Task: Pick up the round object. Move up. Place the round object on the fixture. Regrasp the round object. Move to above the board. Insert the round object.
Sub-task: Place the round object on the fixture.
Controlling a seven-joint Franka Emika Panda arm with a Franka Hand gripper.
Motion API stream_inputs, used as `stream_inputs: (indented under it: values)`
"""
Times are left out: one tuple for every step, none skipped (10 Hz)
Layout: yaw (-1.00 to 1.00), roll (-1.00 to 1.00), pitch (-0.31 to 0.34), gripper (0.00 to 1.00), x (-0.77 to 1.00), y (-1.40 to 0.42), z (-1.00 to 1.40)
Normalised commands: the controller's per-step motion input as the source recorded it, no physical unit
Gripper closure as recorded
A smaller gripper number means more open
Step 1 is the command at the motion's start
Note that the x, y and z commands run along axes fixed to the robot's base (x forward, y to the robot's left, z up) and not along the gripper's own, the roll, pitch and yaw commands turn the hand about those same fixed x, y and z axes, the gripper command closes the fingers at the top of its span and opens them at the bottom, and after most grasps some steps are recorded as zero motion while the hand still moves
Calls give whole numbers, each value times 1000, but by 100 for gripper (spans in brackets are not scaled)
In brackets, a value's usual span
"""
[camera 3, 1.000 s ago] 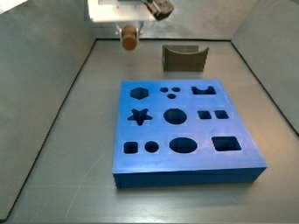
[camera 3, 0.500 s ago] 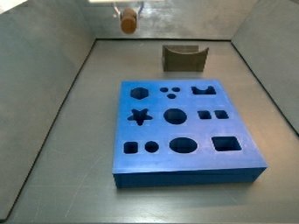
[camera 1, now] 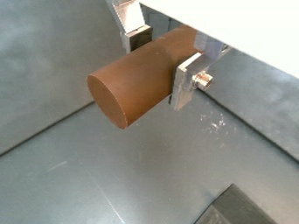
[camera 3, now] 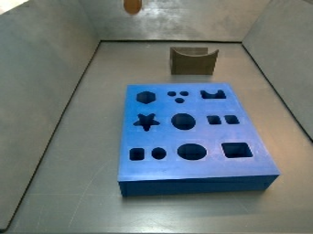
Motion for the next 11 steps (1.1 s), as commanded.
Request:
stream_inputs:
  values:
    - [-2, 92, 147, 100, 7, 11, 214]
    - [-627, 321, 388, 100, 1000, -461, 227]
    - [-596, 314, 406, 100, 1000, -457, 208]
    - [-492, 302, 419, 100, 1000, -427, 199]
    - [-217, 193, 370, 100, 1000, -351, 166]
    - [-127, 157, 341, 100, 1000, -325, 151]
    - [-31, 131, 301, 100, 1000, -279, 129]
    - [3, 129, 289, 100, 1000, -257, 122]
    - [27, 127, 273, 100, 1000, -224, 104]
    - [31, 127, 258, 100, 1000, -196, 92]
    - [36, 129, 264, 100, 1000, -167, 80]
